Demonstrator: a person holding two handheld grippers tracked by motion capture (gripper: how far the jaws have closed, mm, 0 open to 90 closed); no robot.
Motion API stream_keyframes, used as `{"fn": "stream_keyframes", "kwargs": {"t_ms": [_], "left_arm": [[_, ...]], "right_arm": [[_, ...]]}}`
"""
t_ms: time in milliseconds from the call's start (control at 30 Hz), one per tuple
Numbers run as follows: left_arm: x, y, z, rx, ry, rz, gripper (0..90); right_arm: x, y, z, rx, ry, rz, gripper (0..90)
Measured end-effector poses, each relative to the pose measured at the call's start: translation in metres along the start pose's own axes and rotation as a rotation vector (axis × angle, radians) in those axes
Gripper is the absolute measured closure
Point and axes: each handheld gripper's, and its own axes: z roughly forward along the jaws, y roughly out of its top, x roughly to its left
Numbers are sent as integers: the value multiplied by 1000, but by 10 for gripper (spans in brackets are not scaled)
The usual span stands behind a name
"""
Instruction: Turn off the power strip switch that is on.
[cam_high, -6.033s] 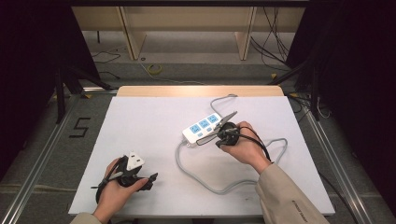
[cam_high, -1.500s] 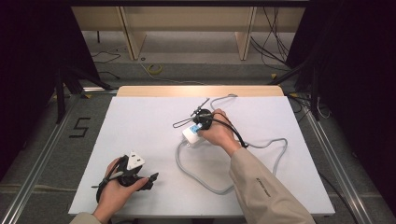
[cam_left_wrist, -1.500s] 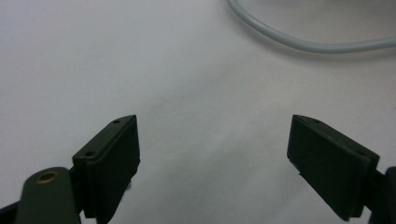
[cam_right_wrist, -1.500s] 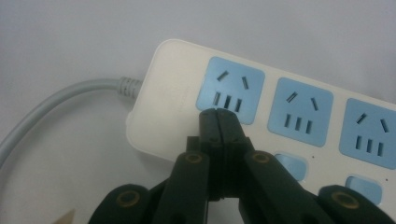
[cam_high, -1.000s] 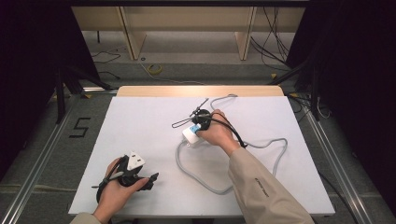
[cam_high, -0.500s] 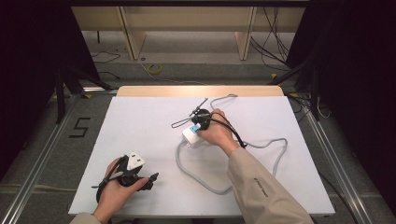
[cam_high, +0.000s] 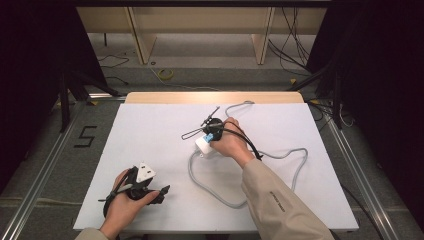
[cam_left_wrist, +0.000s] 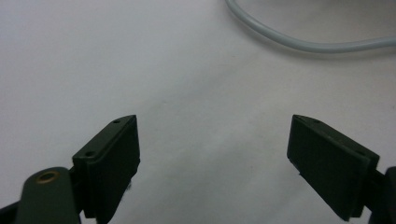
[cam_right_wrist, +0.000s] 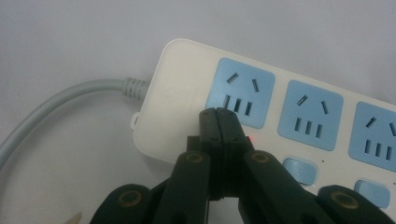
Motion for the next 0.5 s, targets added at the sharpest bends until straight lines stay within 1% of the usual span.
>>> {"fn": "stream_keyframes", "kwargs": {"t_ms": [167,267,400,500], "left_arm": [[0,0,0,-1,1,-7,166],[0,0,0,1,0,-6,166],[0,0,0,0,0,-7,166],[0,0,0,1,-1,-4,166]], "right_arm": [[-1,0,0,-2,7,7,900],[0,0,0,-1,-4,7,900],[0,-1,0,-7,1,11,900],[1,-1,0,-5,-5,7,900]]}}
